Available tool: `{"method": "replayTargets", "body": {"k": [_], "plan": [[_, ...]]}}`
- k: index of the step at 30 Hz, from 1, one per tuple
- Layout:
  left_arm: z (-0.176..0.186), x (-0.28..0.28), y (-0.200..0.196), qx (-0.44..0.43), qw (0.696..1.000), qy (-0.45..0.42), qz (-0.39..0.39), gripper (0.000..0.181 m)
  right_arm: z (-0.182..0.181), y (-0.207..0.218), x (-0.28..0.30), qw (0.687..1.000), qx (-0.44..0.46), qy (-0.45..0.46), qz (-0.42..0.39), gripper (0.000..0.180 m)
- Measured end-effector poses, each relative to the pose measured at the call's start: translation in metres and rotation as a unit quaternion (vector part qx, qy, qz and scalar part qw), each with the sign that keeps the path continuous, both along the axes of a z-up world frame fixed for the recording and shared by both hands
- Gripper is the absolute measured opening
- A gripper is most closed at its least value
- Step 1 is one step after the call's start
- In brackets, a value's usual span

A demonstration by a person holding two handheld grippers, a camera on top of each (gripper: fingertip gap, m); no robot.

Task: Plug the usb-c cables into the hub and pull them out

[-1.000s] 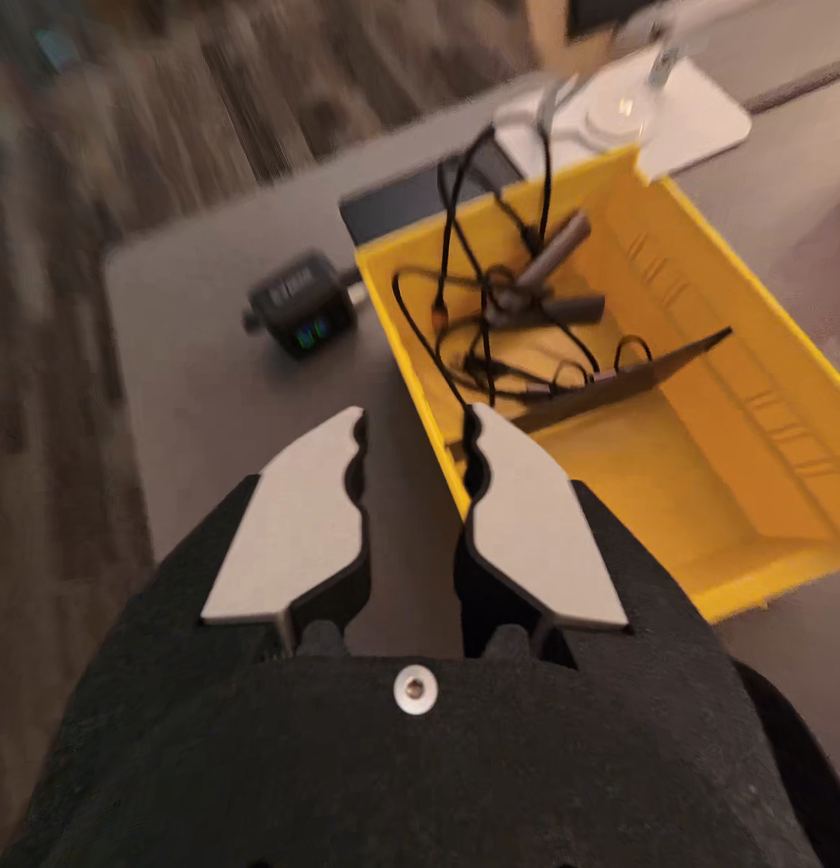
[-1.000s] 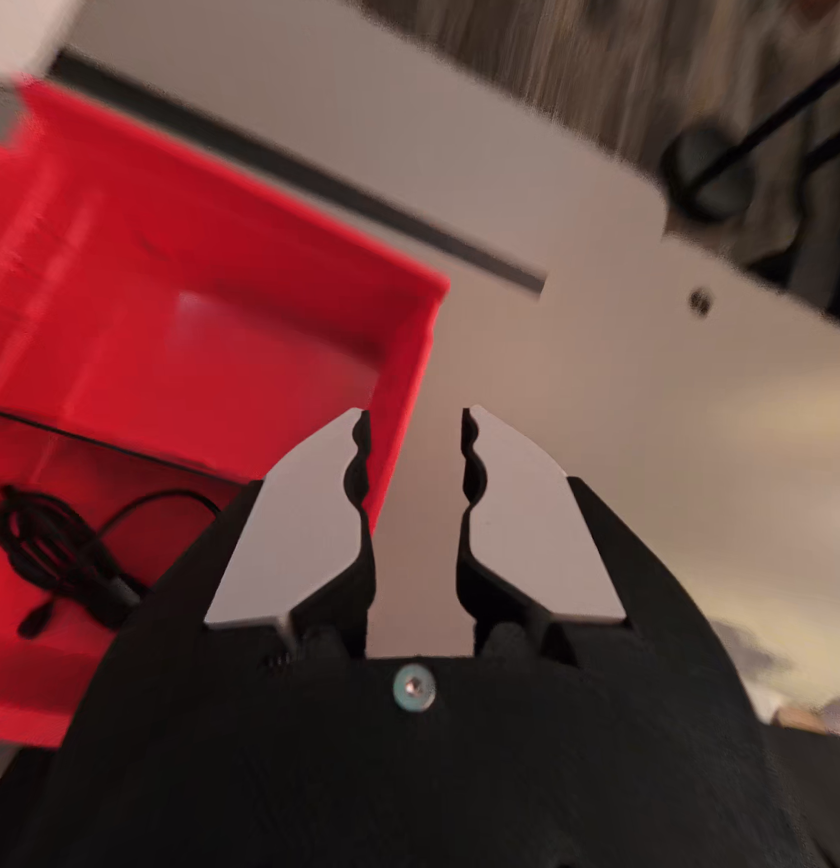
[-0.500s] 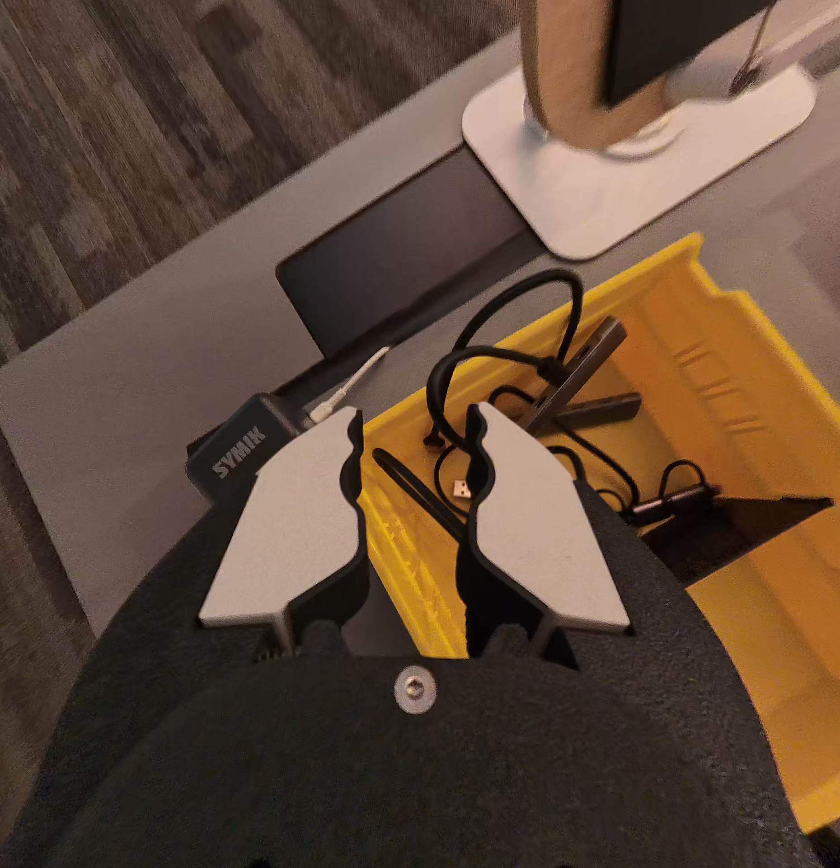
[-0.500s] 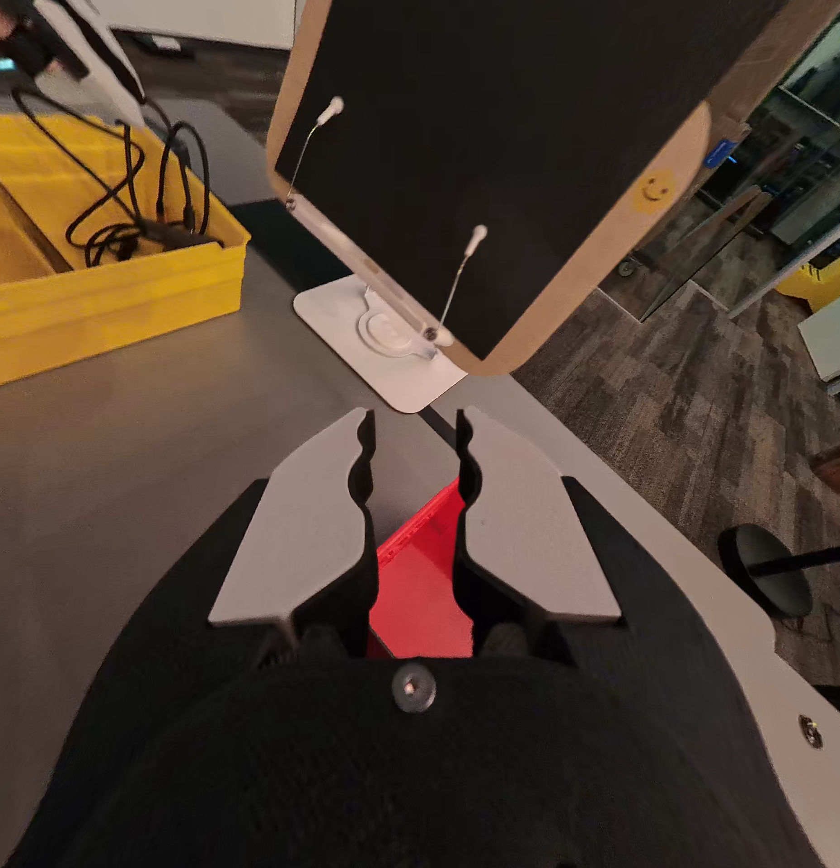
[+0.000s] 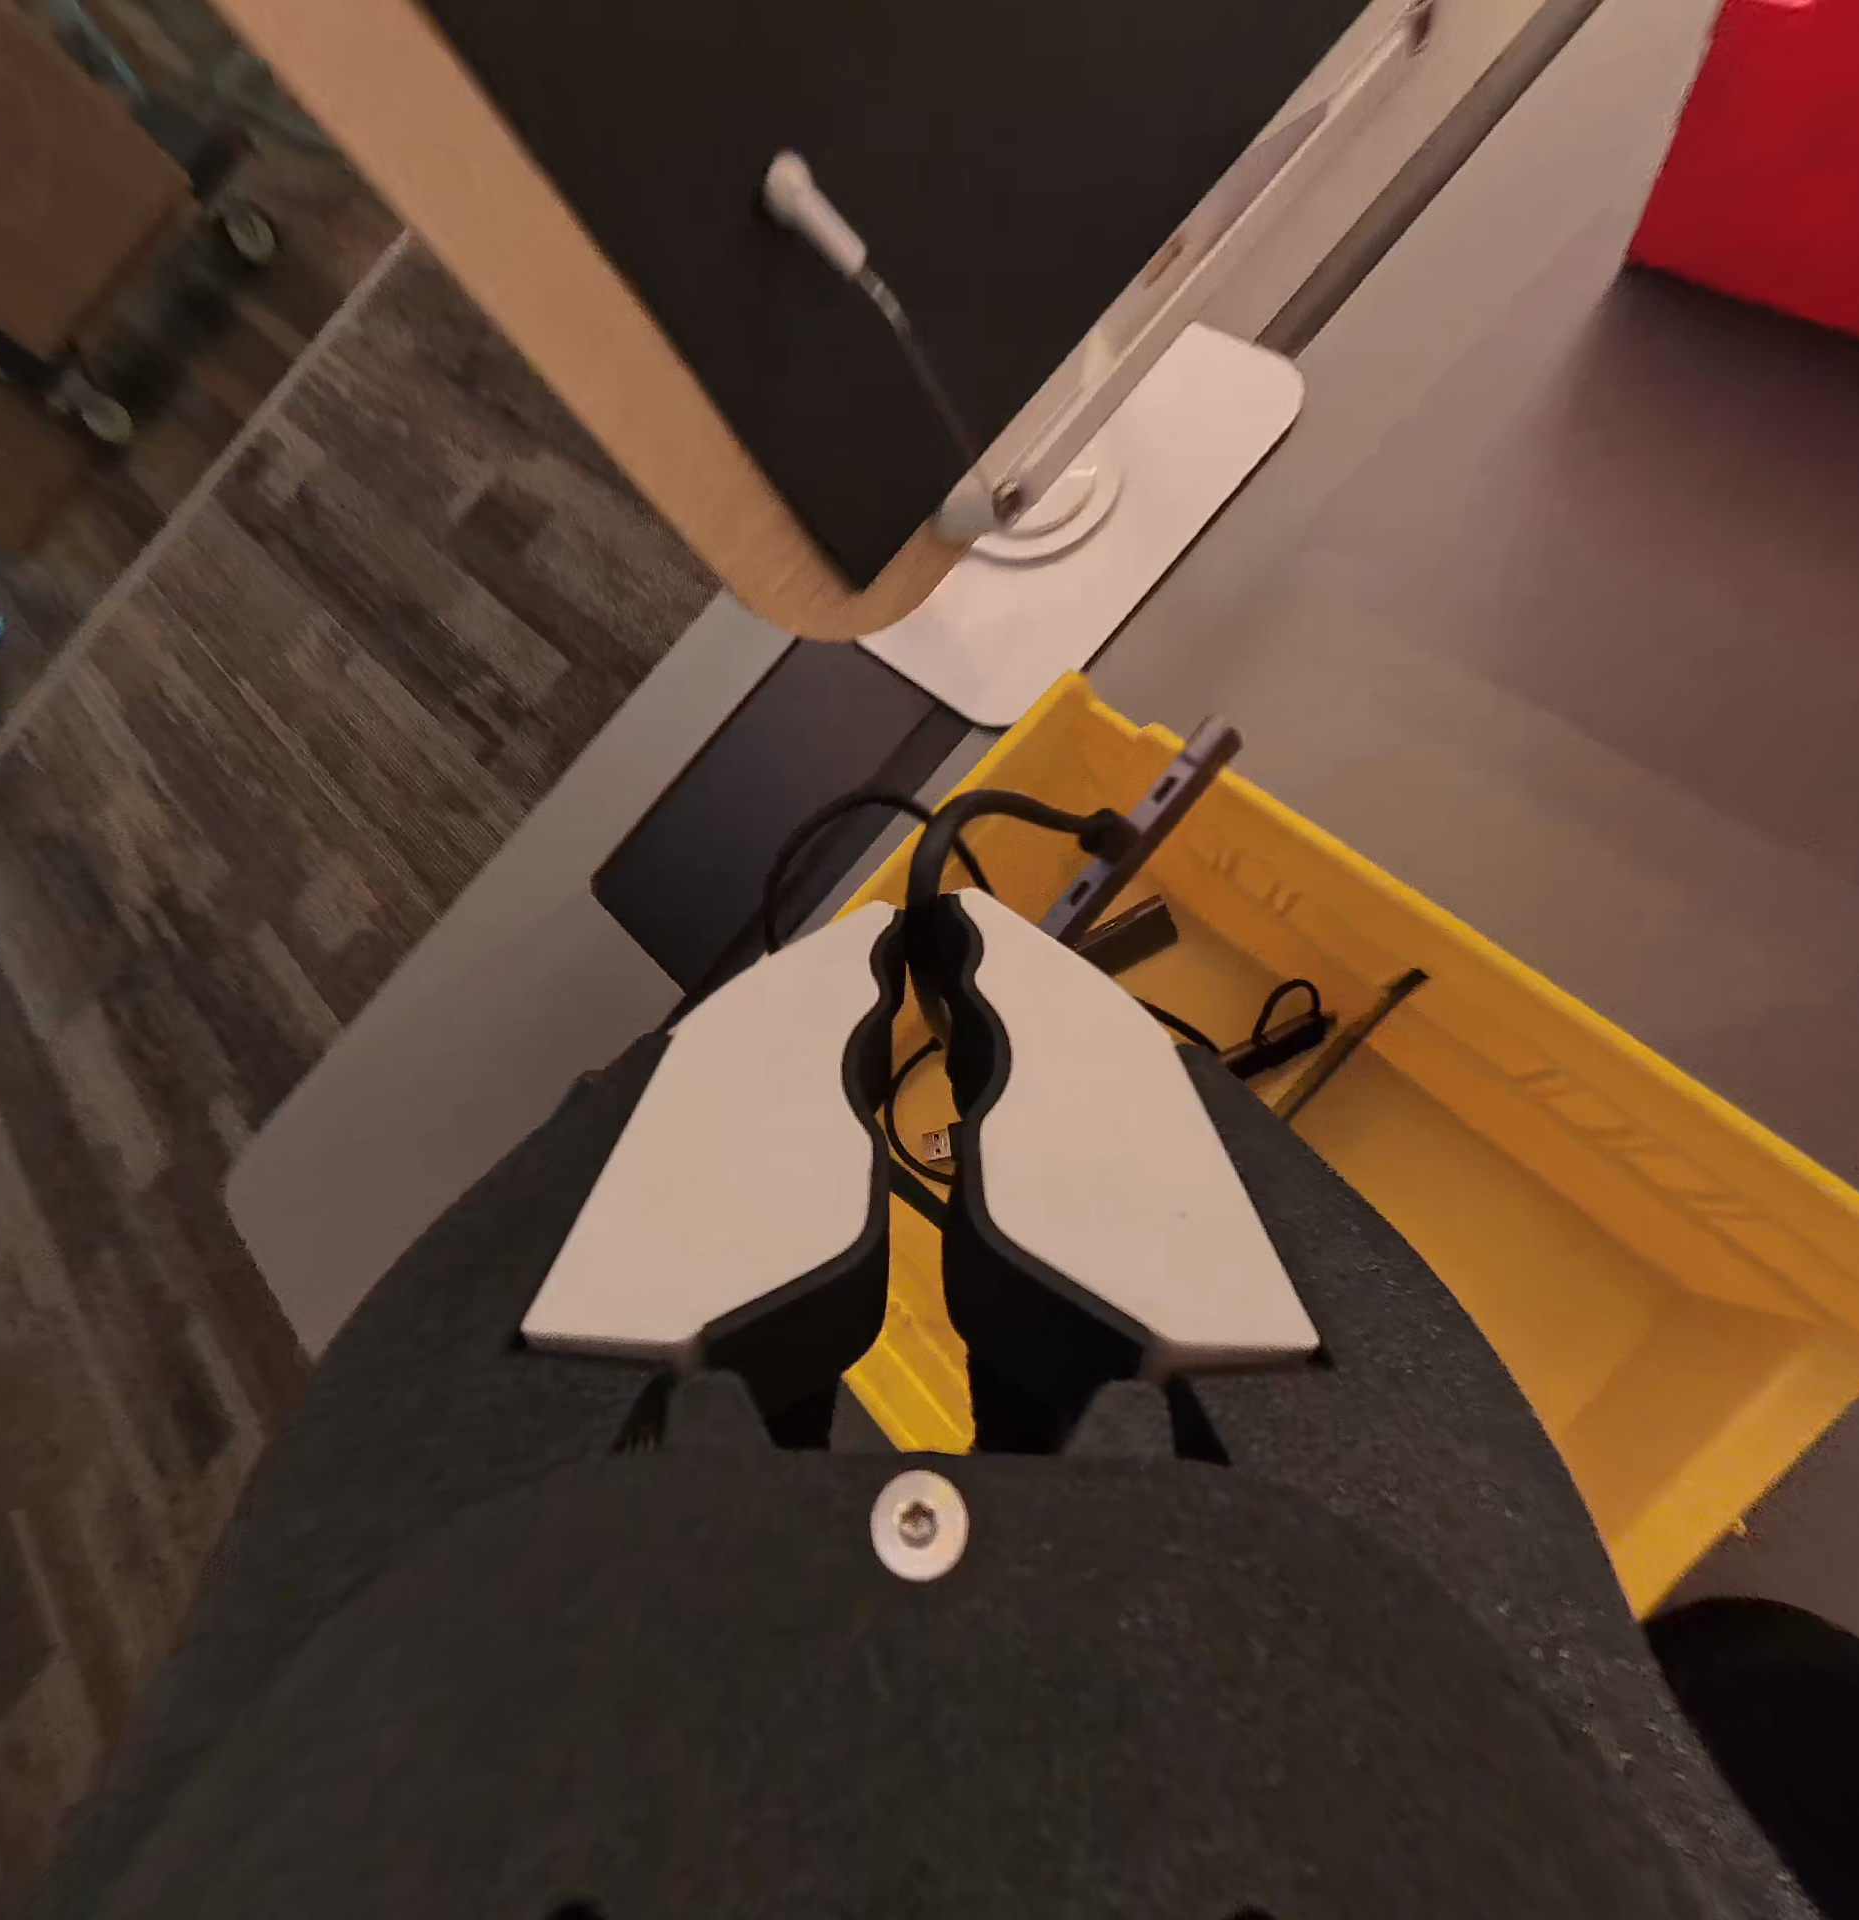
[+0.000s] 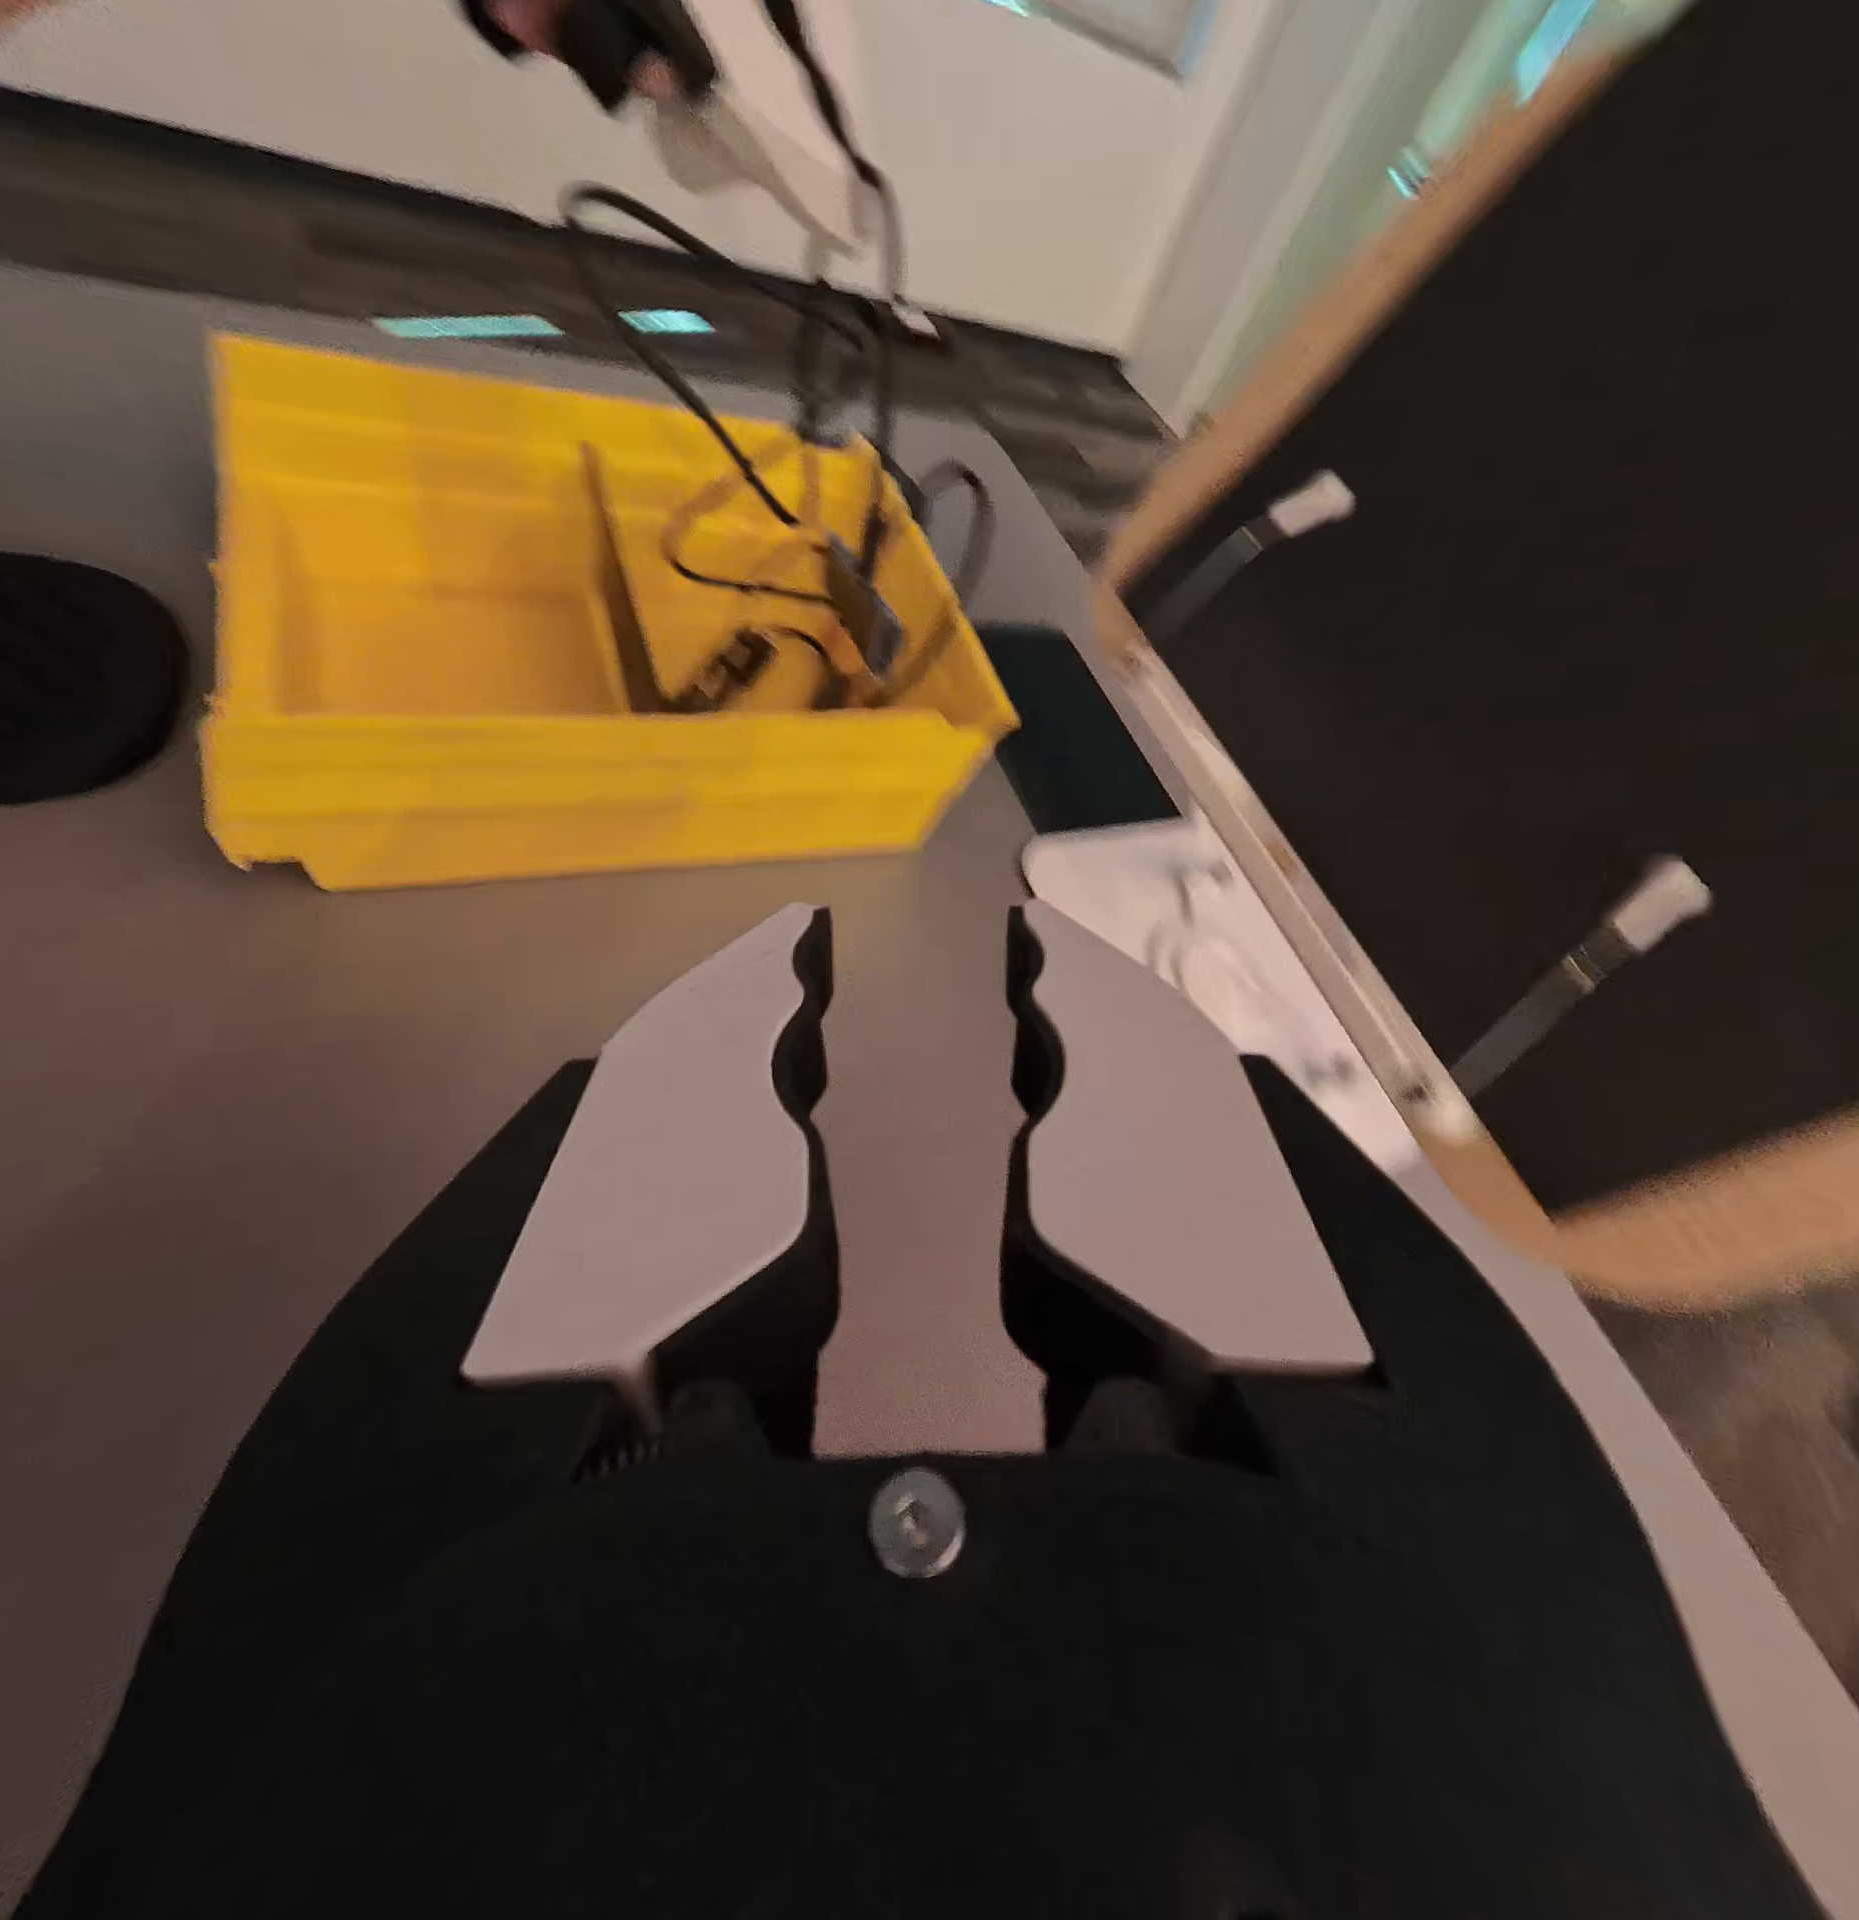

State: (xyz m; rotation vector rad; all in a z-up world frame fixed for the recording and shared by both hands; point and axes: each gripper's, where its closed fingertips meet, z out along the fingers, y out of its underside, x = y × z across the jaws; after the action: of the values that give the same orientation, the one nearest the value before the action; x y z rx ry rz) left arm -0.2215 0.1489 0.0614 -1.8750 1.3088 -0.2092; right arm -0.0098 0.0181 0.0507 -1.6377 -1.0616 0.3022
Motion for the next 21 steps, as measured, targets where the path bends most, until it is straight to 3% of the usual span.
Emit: {"method": "replayTargets", "body": {"k": [3, 7, 12, 17, 19, 20, 21], "plan": [[0.024, 0.008, -0.019, 0.027, 0.999, 0.005, -0.019, 0.004, -0.004, 0.012, -0.055, 0.997, -0.009, 0.018, 0.071, 0.048], [0.040, 0.016, -0.037, 0.037, 0.999, 0.001, -0.032, 0.004, -0.020, 0.057, -0.102, 0.997, -0.049, 0.018, 0.052, 0.061], [0.043, 0.013, -0.042, 0.048, 0.999, 0.018, -0.014, 0.004, -0.014, 0.035, -0.145, 0.988, -0.108, 0.049, 0.095, 0.064], [0.050, 0.018, -0.050, 0.046, 0.999, 0.002, -0.027, 0.004, -0.019, 0.051, -0.141, 0.998, -0.058, 0.024, -0.029, 0.068], [0.054, 0.023, -0.056, 0.045, 0.998, -0.007, -0.037, 0.004, -0.027, 0.060, -0.140, 0.997, -0.060, 0.008, -0.053, 0.053], [0.056, 0.025, -0.059, 0.046, 0.998, -0.012, -0.042, 0.004, -0.032, 0.060, -0.141, 0.996, -0.071, 0.000, -0.049, 0.016], [0.058, 0.026, -0.062, 0.046, 0.998, -0.017, -0.043, 0.004, -0.031, 0.066, -0.137, 0.996, -0.066, 0.001, -0.065, 0.010]]}}
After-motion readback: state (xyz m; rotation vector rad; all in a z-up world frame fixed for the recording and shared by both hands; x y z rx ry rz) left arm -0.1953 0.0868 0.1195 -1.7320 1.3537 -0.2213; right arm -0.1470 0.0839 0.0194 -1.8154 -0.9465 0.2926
